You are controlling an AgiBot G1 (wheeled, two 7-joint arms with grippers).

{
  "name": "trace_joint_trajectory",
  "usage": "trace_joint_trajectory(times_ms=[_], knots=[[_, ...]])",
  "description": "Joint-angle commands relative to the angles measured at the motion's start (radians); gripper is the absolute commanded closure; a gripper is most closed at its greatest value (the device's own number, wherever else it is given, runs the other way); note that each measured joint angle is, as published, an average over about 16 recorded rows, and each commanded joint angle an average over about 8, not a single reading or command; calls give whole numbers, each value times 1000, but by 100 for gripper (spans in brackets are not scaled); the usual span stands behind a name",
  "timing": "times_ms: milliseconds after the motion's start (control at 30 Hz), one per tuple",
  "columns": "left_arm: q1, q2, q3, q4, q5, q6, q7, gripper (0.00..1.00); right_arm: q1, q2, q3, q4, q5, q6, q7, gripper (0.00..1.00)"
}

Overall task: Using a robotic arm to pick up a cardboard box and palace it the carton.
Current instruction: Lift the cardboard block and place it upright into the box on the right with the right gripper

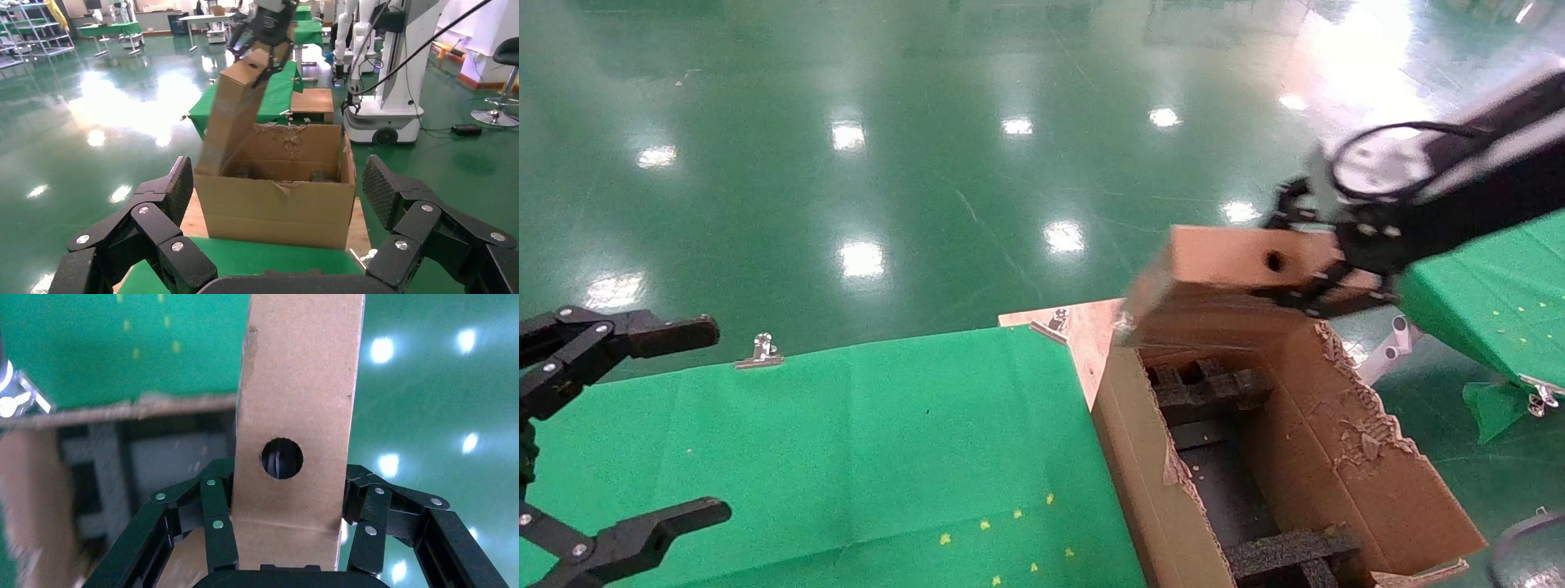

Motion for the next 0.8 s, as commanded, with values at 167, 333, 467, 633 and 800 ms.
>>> trace_joint_trajectory(times_ms=[167,333,467,633,800], knots=[[0,0,0,0,0,0,0,0,88,89,-158,-9,-13,3,0,100],[0,0,0,0,0,0,0,0,120,136,-253,-32,-14,10,-3,100],[0,0,0,0,0,0,0,0,128,158,-303,-47,-15,16,1,100],[0,0,0,0,0,0,0,0,131,171,-338,-56,-18,19,7,100],[0,0,0,0,0,0,0,0,127,168,-334,-55,-19,23,9,100]])
